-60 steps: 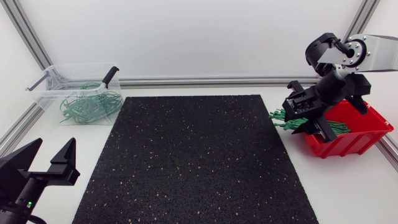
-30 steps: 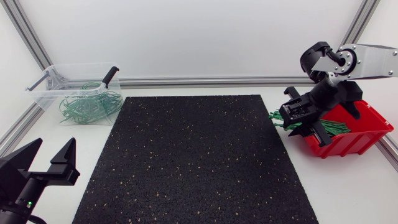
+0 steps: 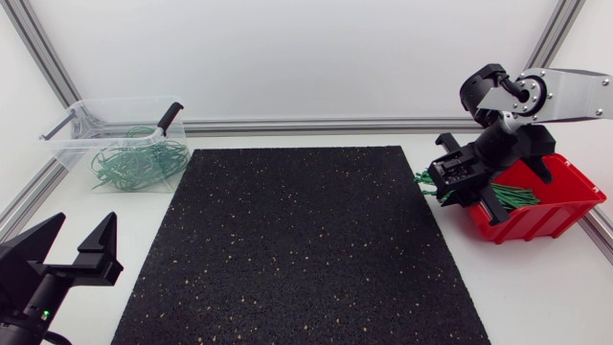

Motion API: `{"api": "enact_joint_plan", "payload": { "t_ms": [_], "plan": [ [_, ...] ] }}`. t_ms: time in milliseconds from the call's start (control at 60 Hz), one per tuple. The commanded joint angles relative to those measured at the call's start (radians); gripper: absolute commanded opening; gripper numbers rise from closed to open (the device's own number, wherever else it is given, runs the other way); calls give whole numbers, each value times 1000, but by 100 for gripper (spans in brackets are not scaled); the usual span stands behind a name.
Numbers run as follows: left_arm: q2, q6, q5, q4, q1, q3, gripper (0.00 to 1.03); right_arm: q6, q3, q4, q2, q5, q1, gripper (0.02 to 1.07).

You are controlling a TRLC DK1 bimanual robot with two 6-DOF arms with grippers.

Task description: Take a green cable tie from the red box, thread the tail through the head to close it, then place it in the transparent bin on the left.

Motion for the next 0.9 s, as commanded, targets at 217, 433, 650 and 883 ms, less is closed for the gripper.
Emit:
{"api": "enact_joint_plan", "payload": {
  "t_ms": [217, 433, 650, 883],
  "plan": [
    [-3, 6, -2, -19, -2, -38, 98, -13, -3, -6, 42, 34, 4, 18],
    [-3, 6, -2, -19, -2, -39, 98, 12, 32, -51, 49, 22, 11, 8],
    [-3, 6, -2, -19, -1, -39, 98, 22, 42, -80, 3, -13, 20, 8],
    [-3, 6, -2, -19, -1, -39, 98, 50, 123, -209, -89, -68, 35, 8]
  ]
}}
